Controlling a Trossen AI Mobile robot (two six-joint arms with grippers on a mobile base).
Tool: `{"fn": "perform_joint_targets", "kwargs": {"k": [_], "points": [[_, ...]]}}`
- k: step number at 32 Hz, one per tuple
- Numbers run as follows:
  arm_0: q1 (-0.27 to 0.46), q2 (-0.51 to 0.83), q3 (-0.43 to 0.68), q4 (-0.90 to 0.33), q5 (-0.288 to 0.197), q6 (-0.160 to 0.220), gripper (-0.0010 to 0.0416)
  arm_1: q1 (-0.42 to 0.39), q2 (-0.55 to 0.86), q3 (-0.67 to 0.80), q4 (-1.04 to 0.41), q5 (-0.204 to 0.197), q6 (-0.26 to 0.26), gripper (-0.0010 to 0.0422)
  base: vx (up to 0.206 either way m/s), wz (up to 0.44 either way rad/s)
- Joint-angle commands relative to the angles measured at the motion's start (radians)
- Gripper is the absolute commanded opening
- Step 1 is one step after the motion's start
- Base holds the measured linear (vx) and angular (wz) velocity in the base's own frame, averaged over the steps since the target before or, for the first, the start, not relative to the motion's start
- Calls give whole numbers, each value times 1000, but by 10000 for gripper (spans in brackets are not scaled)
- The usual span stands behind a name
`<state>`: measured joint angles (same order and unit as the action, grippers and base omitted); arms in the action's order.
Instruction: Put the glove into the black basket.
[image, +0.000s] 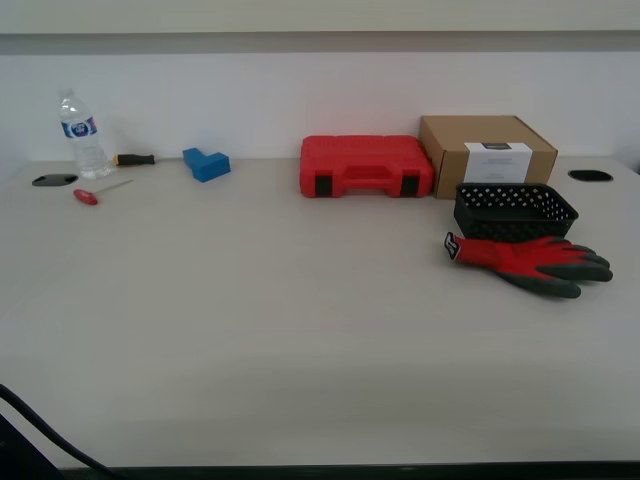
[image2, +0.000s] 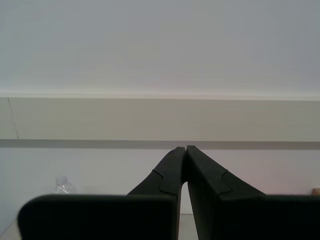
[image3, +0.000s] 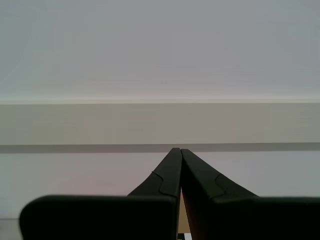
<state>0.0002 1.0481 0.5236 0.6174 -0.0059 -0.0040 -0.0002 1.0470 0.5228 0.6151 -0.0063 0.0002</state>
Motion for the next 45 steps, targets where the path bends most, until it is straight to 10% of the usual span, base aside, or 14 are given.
{"fn": "perform_joint_targets", "kwargs": {"k": [1, 45], "points": [[0, 0, 1, 3, 0, 2, 1, 0, 0, 1, 3, -2, 0, 0, 0, 0], [0, 0, 1, 3, 0, 1, 1, 0, 0, 1, 3, -1, 0, 0, 0, 0]]}}
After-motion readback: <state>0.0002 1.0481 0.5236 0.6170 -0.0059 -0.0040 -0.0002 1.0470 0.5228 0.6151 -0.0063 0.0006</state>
